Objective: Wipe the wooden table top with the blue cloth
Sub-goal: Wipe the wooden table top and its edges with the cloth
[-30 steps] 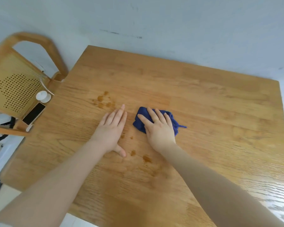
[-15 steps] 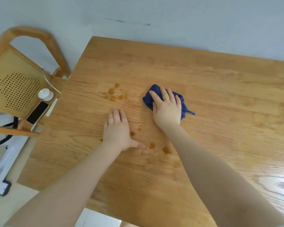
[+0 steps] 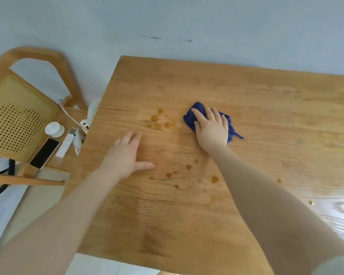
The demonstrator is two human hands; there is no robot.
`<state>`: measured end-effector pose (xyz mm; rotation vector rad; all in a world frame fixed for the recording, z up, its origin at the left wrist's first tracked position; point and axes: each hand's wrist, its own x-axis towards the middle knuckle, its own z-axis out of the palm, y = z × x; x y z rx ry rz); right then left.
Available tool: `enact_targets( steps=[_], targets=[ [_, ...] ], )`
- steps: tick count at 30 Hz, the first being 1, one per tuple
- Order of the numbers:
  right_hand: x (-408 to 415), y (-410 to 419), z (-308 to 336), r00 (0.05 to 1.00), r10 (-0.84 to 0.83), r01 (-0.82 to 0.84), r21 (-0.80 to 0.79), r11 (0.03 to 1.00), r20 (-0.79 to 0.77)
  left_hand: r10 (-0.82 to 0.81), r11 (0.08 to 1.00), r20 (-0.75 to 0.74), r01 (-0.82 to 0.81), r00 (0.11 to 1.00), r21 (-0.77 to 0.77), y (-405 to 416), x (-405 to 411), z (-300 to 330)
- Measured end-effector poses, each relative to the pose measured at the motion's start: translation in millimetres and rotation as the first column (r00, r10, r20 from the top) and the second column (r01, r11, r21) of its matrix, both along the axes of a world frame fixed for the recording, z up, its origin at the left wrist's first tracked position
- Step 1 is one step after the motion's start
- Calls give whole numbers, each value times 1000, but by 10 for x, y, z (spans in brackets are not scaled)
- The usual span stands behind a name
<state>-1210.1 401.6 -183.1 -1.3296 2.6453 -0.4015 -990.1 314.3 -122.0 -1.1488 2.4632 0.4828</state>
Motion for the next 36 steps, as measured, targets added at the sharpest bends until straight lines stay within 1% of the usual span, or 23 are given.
enact_targets(
  steps=[3,6,8,10,11,12,14,15,17,18,19,21,24,26,27,28,31,33,35,36],
  targets=[
    [324,174,0,990,137,-137,34,990,-11,-29,999,18,29,999,-22,-177,49,47],
    [595,368,30,947,322,-322,39,946,8,-71,995,45,74,996,-61,-338,8,84],
    [504,361,65,894,447,-447,53,893,27,-78,994,54,82,996,-78,-413,-37,41],
    [253,246,60,857,514,-516,65,854,40,-95,990,84,103,992,-99,-463,-52,-46],
    [152,169,54,866,499,-500,65,864,33,-95,988,101,106,990,-109,-481,-41,-102],
    [85,86,34,897,442,-442,60,895,16,-79,989,111,92,991,-115,-498,-20,-154],
    [52,-100,-1,972,235,-235,34,971,-15,-27,992,124,43,992,-121,-533,23,-231],
    [74,-182,-17,991,128,-128,22,992,-26,-10,992,131,26,991,-127,-545,42,-258],
    [171,-285,3,1000,3,-3,14,1000,-22,10,991,133,7,991,-133,-552,59,-273],
    [239,-287,17,1000,-12,12,13,1000,-14,9,991,129,8,992,-131,-554,55,-273],
    [331,-258,30,1000,15,-14,9,1000,-15,3,992,121,12,993,-126,-560,46,-275],
    [601,-134,39,983,177,-177,-4,984,-45,-1,994,100,12,995,-107,-573,34,-274],
    [883,53,30,888,458,-458,16,889,-39,8,996,78,0,997,-94,-581,32,-277],
    [749,-7,35,831,555,-554,45,831,-24,7,996,76,0,997,-90,-573,28,-275],
    [649,-89,37,825,564,-562,58,825,-25,9,996,76,-3,997,-87,-571,25,-273],
    [548,-193,44,840,541,-539,63,840,-34,12,997,76,-5,997,-82,-575,22,-271],
    [334,-548,19,944,329,-328,77,942,-7,15,998,81,-9,997,-69,-571,27,-275],
    [314,-724,6,978,208,-207,55,977,-24,19,997,81,-14,996,-70,-558,36,-283],
    [367,-768,-9,987,157,-156,48,987,-22,23,998,91,-16,996,-68,-554,31,-276],
    [427,-725,-17,986,166,-165,45,985,-20,24,998,99,-18,995,-64,-555,25,-270]
  ],
)
